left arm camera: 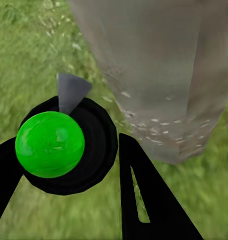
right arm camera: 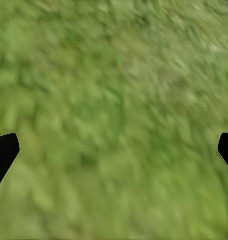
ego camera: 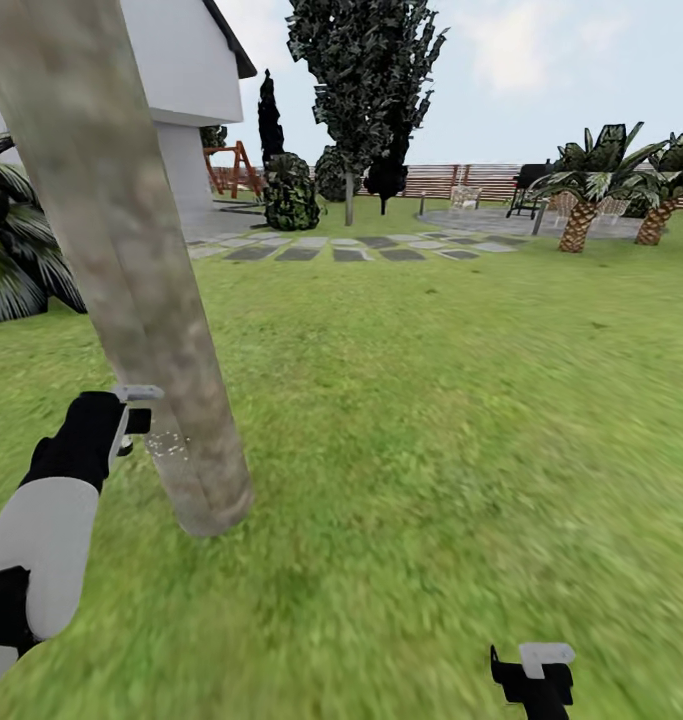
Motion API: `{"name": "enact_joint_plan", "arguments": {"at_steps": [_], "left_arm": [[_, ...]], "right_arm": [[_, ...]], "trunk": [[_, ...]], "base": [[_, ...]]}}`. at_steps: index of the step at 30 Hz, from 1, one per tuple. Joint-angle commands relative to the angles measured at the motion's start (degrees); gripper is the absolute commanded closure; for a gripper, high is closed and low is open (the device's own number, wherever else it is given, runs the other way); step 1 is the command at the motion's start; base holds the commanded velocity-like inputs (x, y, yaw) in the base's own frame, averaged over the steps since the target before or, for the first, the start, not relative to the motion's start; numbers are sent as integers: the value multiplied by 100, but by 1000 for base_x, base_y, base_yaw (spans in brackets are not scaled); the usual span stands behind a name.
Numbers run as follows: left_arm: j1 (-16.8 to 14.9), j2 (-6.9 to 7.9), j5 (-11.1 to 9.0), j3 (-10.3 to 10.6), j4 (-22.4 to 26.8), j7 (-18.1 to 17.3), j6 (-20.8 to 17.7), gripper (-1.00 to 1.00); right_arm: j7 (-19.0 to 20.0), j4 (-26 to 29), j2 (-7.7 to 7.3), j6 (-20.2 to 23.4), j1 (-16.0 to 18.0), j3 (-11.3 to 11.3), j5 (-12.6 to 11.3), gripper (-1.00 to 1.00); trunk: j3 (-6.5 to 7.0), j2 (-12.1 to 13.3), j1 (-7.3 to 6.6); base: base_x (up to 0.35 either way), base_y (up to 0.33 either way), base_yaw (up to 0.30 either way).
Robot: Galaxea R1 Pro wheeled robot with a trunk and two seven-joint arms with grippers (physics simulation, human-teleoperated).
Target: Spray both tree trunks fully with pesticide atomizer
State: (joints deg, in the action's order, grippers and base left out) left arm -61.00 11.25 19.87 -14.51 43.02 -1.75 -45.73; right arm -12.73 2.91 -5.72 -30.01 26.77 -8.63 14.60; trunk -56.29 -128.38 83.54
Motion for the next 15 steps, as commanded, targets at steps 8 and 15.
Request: {"name": "enact_joint_plan", "arguments": {"at_steps": [8, 15], "left_arm": [[14, 61, 44, 0, 188, -88, -32, 100], [5, 49, 44, 13, 328, -97, -404, 100]], "right_arm": [[-19, -4, 16, -14, 4, -42, 61, -100], [-19, -2, 18, -14, 4, -42, 61, -100]], "trunk": [[-5, -2, 1], [-5, -2, 1]], "base": [[36, -34, 0], [-7, -1, 161]]}}
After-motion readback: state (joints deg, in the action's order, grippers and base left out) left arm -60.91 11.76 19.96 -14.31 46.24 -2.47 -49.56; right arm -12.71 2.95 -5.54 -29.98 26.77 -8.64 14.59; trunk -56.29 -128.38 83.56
